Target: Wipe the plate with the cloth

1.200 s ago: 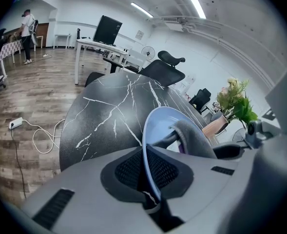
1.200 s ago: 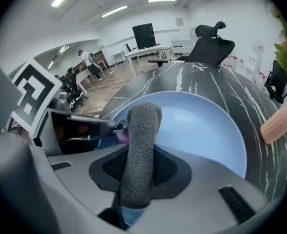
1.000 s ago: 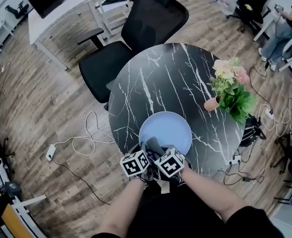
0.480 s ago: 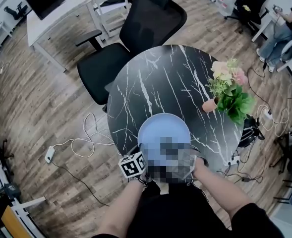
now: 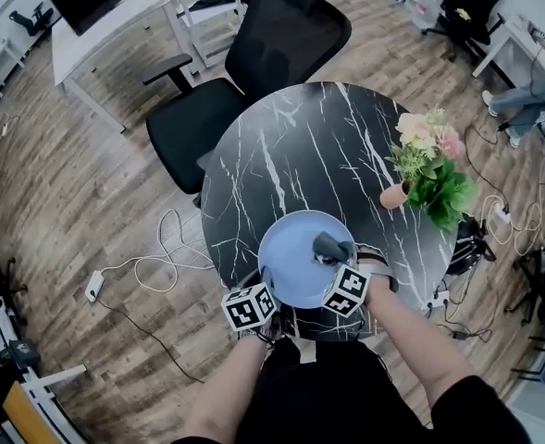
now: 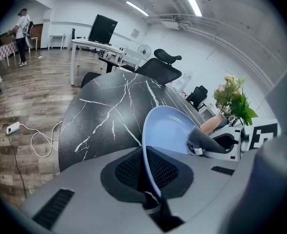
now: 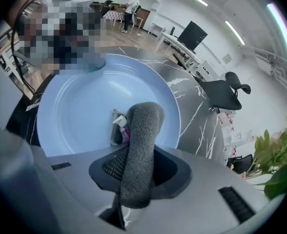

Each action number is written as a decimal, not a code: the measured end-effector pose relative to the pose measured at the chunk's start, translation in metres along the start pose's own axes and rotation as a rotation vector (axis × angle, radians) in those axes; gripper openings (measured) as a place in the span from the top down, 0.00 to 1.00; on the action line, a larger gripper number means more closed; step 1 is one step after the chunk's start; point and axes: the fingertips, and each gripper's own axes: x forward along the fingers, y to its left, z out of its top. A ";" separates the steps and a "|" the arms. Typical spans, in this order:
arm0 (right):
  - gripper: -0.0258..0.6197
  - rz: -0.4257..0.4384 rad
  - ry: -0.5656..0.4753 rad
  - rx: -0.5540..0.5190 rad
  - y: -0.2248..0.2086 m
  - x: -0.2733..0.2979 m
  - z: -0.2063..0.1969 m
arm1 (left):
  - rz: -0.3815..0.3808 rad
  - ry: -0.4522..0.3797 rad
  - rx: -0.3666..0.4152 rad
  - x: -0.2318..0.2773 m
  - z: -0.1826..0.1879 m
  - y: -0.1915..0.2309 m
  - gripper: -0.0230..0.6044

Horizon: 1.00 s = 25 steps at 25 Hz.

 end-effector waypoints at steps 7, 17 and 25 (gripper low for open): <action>0.78 -0.074 -0.024 0.055 -0.022 0.011 0.008 | -0.003 0.008 0.014 0.001 -0.001 0.000 0.90; 0.78 -0.060 -0.296 0.556 -0.059 -0.011 0.029 | -0.042 0.005 0.099 -0.001 0.009 -0.004 0.89; 0.79 -0.004 -0.601 0.916 -0.086 -0.078 0.036 | -0.083 -0.153 0.254 -0.042 0.050 -0.012 0.84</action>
